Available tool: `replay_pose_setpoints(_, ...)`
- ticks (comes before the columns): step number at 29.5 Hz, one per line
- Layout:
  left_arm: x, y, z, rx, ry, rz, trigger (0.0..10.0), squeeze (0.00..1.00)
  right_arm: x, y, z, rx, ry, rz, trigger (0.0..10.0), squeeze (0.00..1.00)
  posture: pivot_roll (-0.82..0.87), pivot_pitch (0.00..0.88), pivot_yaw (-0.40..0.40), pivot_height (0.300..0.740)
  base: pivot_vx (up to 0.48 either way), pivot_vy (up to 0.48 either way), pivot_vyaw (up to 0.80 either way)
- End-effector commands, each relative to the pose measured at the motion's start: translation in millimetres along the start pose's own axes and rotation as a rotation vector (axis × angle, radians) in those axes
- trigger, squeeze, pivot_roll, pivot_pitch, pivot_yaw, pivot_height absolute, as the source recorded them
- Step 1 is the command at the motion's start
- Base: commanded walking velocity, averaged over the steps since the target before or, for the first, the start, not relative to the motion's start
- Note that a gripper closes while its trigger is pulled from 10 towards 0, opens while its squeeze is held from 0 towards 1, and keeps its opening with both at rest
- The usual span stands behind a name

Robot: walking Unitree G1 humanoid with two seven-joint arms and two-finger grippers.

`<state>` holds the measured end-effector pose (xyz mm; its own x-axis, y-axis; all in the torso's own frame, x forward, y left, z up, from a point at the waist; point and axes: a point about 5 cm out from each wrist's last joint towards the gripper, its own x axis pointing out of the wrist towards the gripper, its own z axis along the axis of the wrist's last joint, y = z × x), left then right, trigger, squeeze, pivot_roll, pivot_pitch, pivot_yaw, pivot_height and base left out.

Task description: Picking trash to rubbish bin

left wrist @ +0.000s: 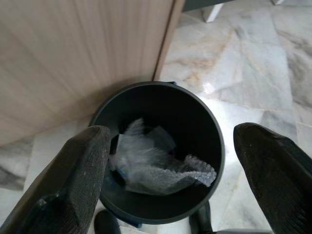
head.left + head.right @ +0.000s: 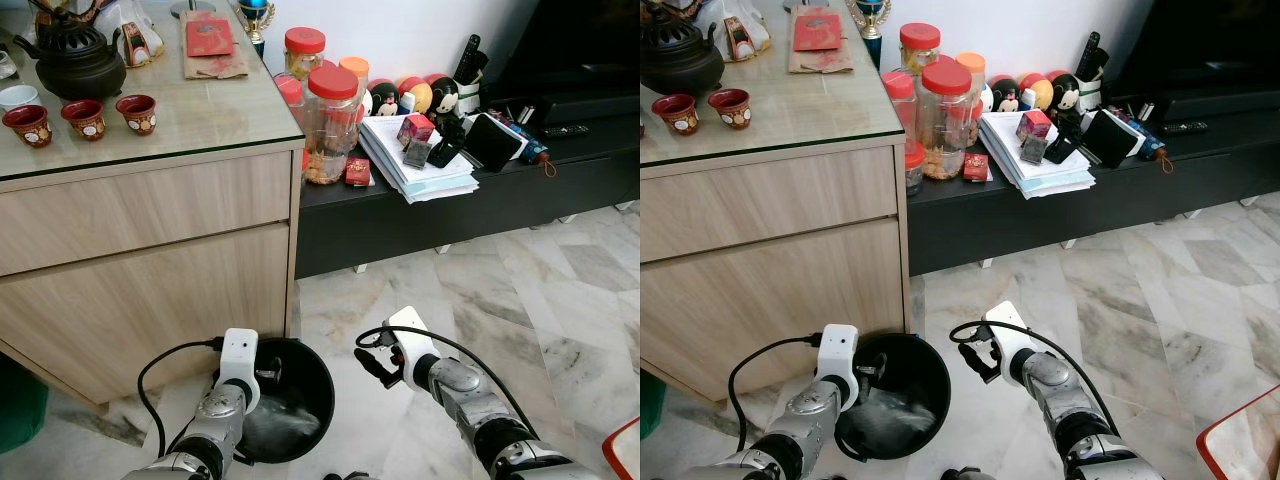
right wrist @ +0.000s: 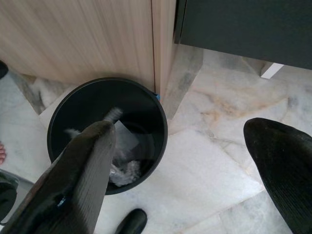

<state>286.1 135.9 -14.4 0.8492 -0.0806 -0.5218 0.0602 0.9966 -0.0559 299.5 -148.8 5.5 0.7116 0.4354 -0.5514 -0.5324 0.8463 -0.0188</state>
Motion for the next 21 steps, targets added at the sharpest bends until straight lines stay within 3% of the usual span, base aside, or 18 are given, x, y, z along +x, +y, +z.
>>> replay_pose_setpoints(1, -1.4, 0.7, -7, -0.037, 0.034, 0.022, 10.0, 0.0, -2.9, -4.1, -5, 0.014, 0.009, -0.028, 10.0, 0.0, -0.07, 0.117, -0.134, 0.74, 0.0, 0.0, 0.0)
replay_pose_setpoints(10, -22.1, 31.6, -52, -0.044, 0.138, 0.186, 10.0, 0.0, -19.4, -20.9, -36, 0.138, 0.051, -0.204, 10.0, 0.0, -0.06, 0.102, -0.125, 0.74, 0.0, 0.0, 0.0)
replay_pose_setpoints(12, -33.5, 42.2, -71, -0.057, 0.17, 0.239, 10.0, 0.0, -27.2, -24.7, -51, 0.244, 0.063, -0.267, 10.0, 0.0, -0.05, 0.09, -0.122, 0.74, 0.0, 0.0, 0.0)
replay_pose_setpoints(14, -46.6, 53.8, -88, -0.075, 0.194, 0.303, 10.0, 0.0, -34.9, -24.4, -67, 0.352, 0.067, -0.298, 10.0, 0.0, -0.05, 0.08, -0.121, 0.74, 0.0, 0.0, 0.0)
replay_pose_setpoints(21, -69.6, 71.8, -114, -0.085, 0.233, 0.422, 10.0, 0.0, -48.8, -17.1, -100, 0.43, 0.155, -0.345, 10.0, 0.0, -0.03, 0.059, -0.108, 0.74, 0.0, 0.0, 0.0)
